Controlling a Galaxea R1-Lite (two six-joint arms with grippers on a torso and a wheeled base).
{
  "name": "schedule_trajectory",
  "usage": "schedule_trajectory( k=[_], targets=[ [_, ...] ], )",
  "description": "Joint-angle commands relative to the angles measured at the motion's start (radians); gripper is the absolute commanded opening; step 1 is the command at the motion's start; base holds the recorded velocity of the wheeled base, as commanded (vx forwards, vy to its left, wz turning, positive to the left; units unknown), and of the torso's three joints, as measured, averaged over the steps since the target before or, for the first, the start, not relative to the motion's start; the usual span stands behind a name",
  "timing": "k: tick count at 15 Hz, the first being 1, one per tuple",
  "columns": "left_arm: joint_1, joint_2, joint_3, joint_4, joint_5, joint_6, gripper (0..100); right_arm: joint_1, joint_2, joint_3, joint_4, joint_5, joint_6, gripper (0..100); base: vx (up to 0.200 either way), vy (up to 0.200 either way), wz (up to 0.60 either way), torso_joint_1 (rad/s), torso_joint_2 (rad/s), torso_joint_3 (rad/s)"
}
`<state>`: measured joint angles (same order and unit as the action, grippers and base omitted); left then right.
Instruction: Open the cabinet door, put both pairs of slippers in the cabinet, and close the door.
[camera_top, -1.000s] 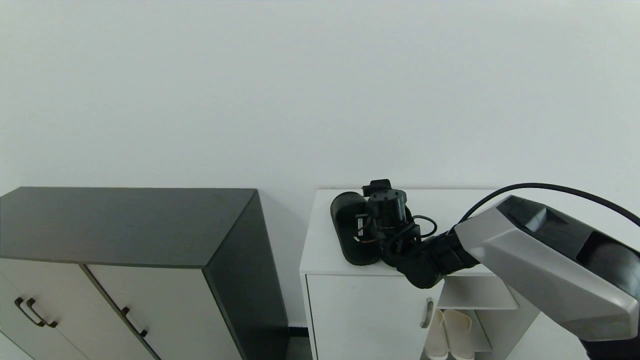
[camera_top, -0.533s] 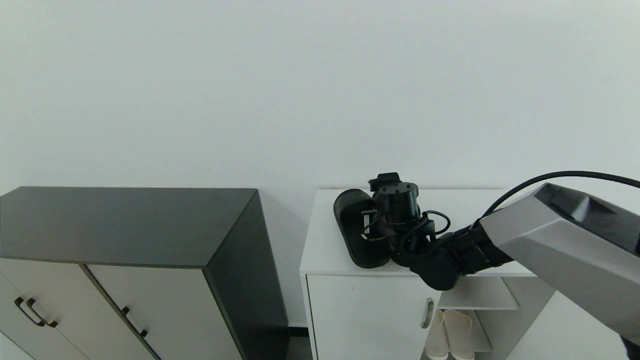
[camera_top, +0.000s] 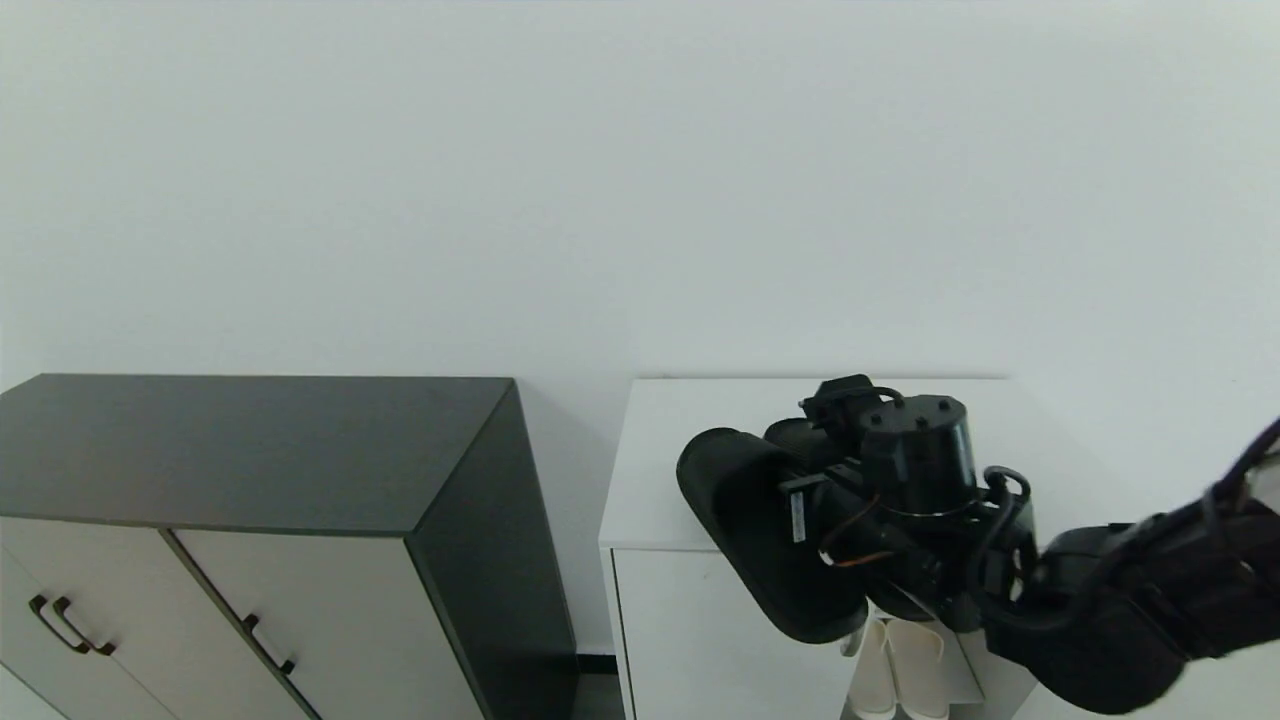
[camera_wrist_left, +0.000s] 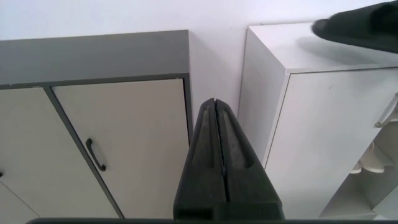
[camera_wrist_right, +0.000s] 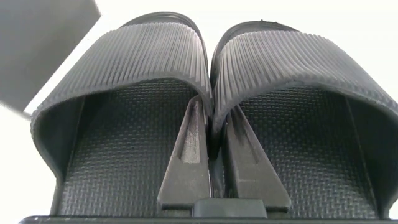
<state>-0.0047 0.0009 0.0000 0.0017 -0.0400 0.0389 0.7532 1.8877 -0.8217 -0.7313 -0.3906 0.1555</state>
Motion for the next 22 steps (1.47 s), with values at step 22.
schedule_trajectory(
  k=[22],
  targets=[
    [0.0,0.001,0.0,0.0,0.0,-0.031,0,0.072,-0.134,0.119,-0.023,-0.04,0.033,0,-0.091,0.0,0.0,0.001,0.0,0.001]
  ],
)
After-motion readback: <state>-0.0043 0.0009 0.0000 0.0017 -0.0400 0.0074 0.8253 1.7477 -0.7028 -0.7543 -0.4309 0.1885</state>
